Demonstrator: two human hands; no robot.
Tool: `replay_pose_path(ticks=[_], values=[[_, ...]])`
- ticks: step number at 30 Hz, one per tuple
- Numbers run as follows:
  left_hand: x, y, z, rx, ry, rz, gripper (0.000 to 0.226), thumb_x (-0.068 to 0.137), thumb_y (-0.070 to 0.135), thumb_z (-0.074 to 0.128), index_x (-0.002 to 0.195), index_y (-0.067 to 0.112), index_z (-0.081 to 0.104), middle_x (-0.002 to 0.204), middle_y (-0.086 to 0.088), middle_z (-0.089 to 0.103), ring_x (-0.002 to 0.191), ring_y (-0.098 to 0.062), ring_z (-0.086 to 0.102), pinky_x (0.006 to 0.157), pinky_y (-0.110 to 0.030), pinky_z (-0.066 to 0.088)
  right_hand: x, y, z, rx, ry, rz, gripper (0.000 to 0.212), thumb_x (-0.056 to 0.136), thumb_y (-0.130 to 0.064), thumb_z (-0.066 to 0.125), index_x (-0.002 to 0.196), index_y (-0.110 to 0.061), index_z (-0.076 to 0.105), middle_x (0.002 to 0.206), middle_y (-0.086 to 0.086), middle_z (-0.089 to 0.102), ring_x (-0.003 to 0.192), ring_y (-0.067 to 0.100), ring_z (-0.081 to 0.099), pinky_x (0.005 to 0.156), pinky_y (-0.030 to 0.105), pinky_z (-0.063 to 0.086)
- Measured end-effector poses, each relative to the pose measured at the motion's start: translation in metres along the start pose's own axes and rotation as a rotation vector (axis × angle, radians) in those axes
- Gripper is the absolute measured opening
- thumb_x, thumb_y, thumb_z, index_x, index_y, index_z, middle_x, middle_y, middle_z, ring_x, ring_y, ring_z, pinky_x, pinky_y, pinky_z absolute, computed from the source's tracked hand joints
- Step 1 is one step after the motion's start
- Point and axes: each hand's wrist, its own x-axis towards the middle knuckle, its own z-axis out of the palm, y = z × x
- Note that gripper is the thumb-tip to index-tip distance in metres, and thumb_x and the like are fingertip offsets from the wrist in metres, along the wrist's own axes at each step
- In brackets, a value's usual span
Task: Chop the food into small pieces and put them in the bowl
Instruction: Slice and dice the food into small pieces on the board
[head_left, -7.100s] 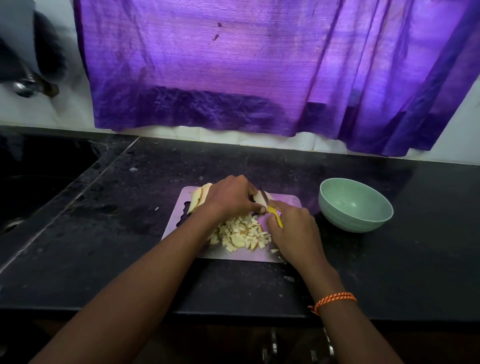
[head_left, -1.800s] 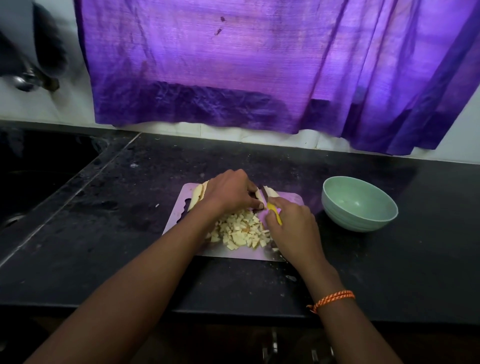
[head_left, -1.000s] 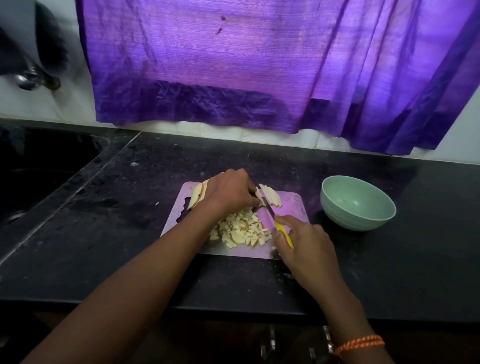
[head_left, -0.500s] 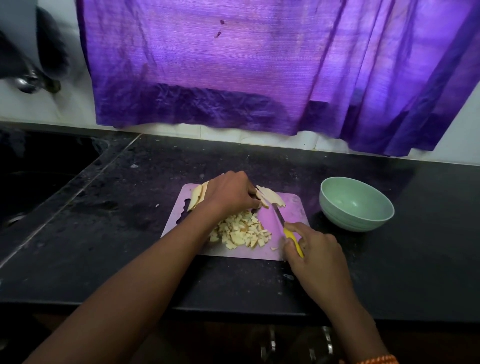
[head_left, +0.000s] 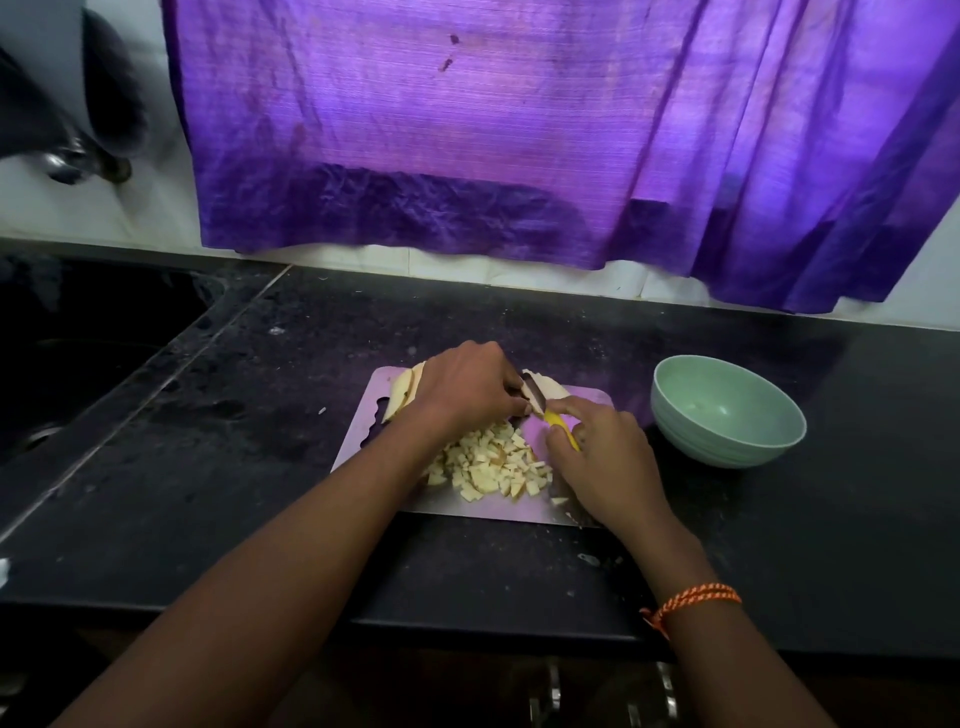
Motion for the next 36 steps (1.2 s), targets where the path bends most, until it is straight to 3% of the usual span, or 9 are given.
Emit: replay_pose_path(ticks=[7,15,20,31,36], values=[[0.0008,-0.0010,0.0017,-0.024,0.062,-0.060,0.012,0.092,0.041,0.079,0.102,0.036,0.085,0.098,0.014,0.081,0.080,-0.012,0.069,0.069,-0.033,0.059,-0.0048,0.0052,0.0050,0.002,0.023,-0.021,0.042,0.096,-0.037,0.056,0.137,-0.036,0.059,0.095,0.004,0.072,0.079,0.024,0.067,0.071,0.046,0.060],[-0.0001,-0.0013,0.0034,-0.023,0.058,-0.060,0.013,0.092,0.041,0.080,0.104,0.036,0.085,0.101,0.013,0.081,0.081,-0.014,0.070,0.072,-0.037,0.062,-0.0050,0.0045,0.0031,-0.067,-0.005,-0.040,0.041,0.099,-0.040,0.056,0.140,-0.037,0.060,0.107,0.005,0.073,0.090,0.025,0.065,0.077,0.043,0.058],[-0.0009,-0.0007,0.0032,-0.025,0.059,-0.049,0.014,0.093,0.040,0.079,0.105,0.036,0.085,0.101,0.013,0.081,0.082,-0.012,0.069,0.072,-0.035,0.061,-0.0060,0.0040,0.0026,-0.048,0.026,-0.049,0.041,0.099,-0.035,0.056,0.139,-0.034,0.061,0.104,0.007,0.072,0.086,0.027,0.066,0.075,0.046,0.059],[-0.0023,0.0005,0.0019,-0.014,0.068,-0.047,0.016,0.094,0.041,0.078,0.109,0.037,0.084,0.098,0.011,0.081,0.080,-0.013,0.068,0.067,-0.031,0.056,-0.0050,0.0070,0.0061,-0.108,0.008,-0.045,0.041,0.098,-0.043,0.054,0.139,-0.040,0.061,0.104,0.009,0.072,0.089,0.030,0.065,0.075,0.041,0.055],[-0.0029,0.0016,0.0017,-0.016,0.080,-0.041,0.016,0.095,0.040,0.077,0.109,0.036,0.084,0.097,0.010,0.080,0.081,-0.013,0.068,0.065,-0.030,0.052,-0.0032,0.0066,0.0049,-0.099,-0.020,-0.048,0.040,0.099,-0.045,0.054,0.138,-0.039,0.060,0.108,0.004,0.072,0.091,0.023,0.066,0.076,0.043,0.058]])
